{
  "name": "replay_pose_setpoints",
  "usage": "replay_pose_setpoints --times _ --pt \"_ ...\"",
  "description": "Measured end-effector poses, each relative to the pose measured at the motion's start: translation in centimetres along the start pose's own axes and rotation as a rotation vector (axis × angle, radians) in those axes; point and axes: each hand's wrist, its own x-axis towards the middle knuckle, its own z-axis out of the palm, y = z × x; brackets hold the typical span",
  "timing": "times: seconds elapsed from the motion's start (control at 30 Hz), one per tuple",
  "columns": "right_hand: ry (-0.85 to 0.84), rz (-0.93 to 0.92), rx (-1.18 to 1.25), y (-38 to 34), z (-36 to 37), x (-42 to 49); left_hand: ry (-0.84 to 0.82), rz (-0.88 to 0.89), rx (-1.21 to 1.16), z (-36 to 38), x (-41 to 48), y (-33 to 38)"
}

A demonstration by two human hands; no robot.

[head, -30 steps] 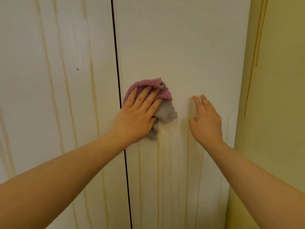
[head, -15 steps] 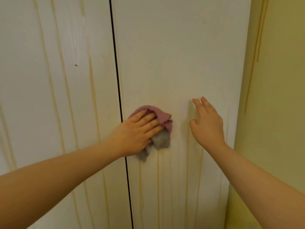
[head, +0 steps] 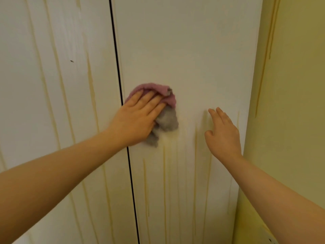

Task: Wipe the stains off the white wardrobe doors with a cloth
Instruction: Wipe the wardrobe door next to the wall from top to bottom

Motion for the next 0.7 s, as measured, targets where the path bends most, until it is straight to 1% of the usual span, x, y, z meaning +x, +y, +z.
replay_pose_setpoints --times 0.03,0.07,0.1,0.2,0.23,0.27,0.3,0.37,0.4,0.43,0.47,0.57,0.6,0.63,0.67,0.7 --pt "-0.001 0.004 0.002 0.0 0.1 -0.1 0.015 -0.034 0.017 0.0 0.4 0.1" --pt "-0.002 0.004 0.008 0.0 0.3 -0.3 0.019 -0.03 0.023 0.1 0.3 0.8" --pt "-0.005 0.002 0.014 -0.1 0.4 -0.4 -0.009 0.018 0.002 0.4 -0.5 2.0" --pt "-0.027 -0.009 0.016 -0.3 0.5 -0.9 -0.184 0.308 -0.063 1.0 -3.5 5.3" --pt "-0.028 -0.014 0.014 -0.2 0.3 -0.9 -0.195 0.356 -0.069 0.8 -3.5 5.3" --pt "-0.023 -0.016 0.015 -0.2 0.1 -0.9 -0.185 0.361 -0.075 0.6 -2.8 4.6" --pt "-0.014 -0.016 0.015 0.0 -0.1 -0.9 -0.16 0.307 -0.079 0.4 -1.6 3.9" --pt "0.006 -0.009 0.019 0.4 -0.5 -0.8 -0.104 0.122 -0.05 -0.2 1.3 2.3" --pt "0.006 -0.005 0.018 0.5 -0.5 -0.8 -0.103 0.04 -0.03 -0.5 2.2 2.1" --pt "0.001 0.0 0.017 0.5 -0.4 -0.9 -0.093 0.012 -0.021 -0.3 2.5 2.4" --pt "-0.005 0.004 0.016 0.6 -0.4 -0.9 -0.103 0.047 -0.029 0.2 2.0 3.4" --pt "-0.033 0.0 -0.008 0.8 -0.3 -1.2 -0.216 0.342 -0.088 0.8 -0.8 6.6" --pt "-0.035 -0.005 -0.018 1.0 -0.6 -1.2 -0.224 0.396 -0.091 0.7 -0.8 6.5" --pt "-0.031 -0.007 -0.023 1.1 -0.8 -1.2 -0.218 0.405 -0.097 0.6 -0.2 5.7" --pt "-0.021 -0.006 -0.027 1.3 -1.1 -1.1 -0.197 0.358 -0.11 0.4 0.8 4.6" --pt "-0.009 -0.004 -0.027 1.5 -1.4 -1.1 -0.158 0.273 -0.095 0.4 1.8 3.5"
